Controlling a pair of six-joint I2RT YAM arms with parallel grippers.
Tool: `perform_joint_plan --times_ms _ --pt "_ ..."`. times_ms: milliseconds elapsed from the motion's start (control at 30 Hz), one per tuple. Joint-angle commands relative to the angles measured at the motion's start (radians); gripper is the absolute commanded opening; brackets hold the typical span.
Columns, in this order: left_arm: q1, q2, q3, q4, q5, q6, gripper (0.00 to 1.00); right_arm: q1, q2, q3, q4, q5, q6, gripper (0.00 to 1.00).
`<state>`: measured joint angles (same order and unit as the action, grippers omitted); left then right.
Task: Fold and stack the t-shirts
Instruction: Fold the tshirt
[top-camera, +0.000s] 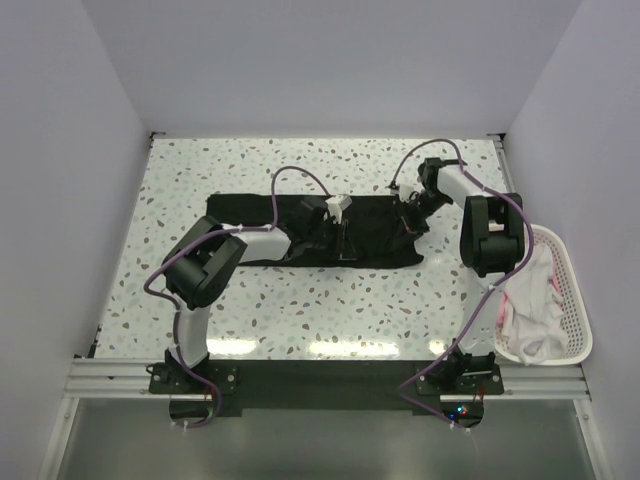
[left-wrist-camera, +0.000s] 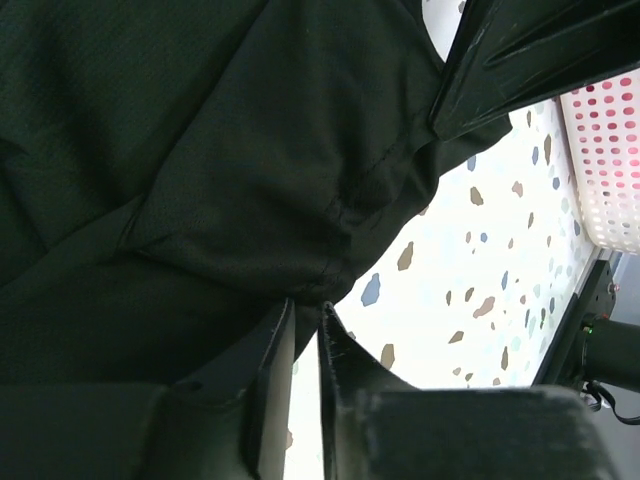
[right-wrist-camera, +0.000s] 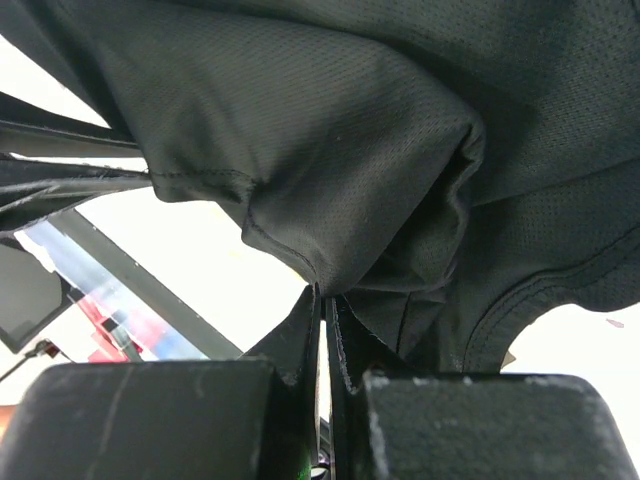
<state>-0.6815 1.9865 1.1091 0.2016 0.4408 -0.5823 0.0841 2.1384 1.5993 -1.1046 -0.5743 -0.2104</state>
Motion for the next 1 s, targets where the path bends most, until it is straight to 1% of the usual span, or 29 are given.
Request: perform_joint_plan --times_ms 0,167,200,233,300,333,433,467,500,767,867,967 --pt "-0.003 -0.022 0.043 0.030 -0.004 0.025 0.18 -0.001 -0.012 0.050 -0.043 -0.035 -0.024 0.00" --pt "-0.001 -0.006 0.058 0.018 -0.016 0.035 0.10 -0.003 -0.003 0.054 -0.061 0.025 -0.029 0.12" --pt "-0.001 -0.003 0.060 0.016 -0.016 0.035 0.10 -0.003 -0.005 0.054 -0.064 0.034 -0.029 0.16" --pt "0.000 0.000 0.060 0.016 -0.016 0.033 0.10 -0.004 -0.006 0.054 -0.066 0.042 -0.029 0.22" --pt "0.000 0.001 0.063 0.019 -0.014 0.032 0.16 -0.004 -0.009 0.053 -0.066 0.065 -0.030 0.26" --pt "0.000 0.006 0.066 0.018 -0.013 0.032 0.23 -0.004 -0.008 0.053 -0.066 0.068 -0.029 0.29" --pt "0.002 0.015 0.070 0.012 -0.011 0.030 0.31 -0.006 -0.003 0.059 -0.072 0.068 -0.027 0.29" --pt "0.005 0.017 0.070 0.012 -0.013 0.027 0.37 -0.006 0.000 0.063 -0.070 0.067 -0.024 0.31" --pt "0.007 0.020 0.074 0.013 -0.013 0.027 0.39 -0.004 0.002 0.065 -0.070 0.062 -0.021 0.33" --pt "0.014 0.031 0.081 0.016 -0.004 0.022 0.49 -0.006 0.028 0.079 -0.067 0.044 -0.007 0.33" --pt "0.014 0.035 0.083 0.022 0.004 0.016 0.49 -0.006 0.040 0.088 -0.066 0.042 -0.006 0.32" --pt "0.014 0.040 0.086 0.024 0.007 0.013 0.44 -0.004 0.048 0.091 -0.069 0.045 -0.006 0.31"
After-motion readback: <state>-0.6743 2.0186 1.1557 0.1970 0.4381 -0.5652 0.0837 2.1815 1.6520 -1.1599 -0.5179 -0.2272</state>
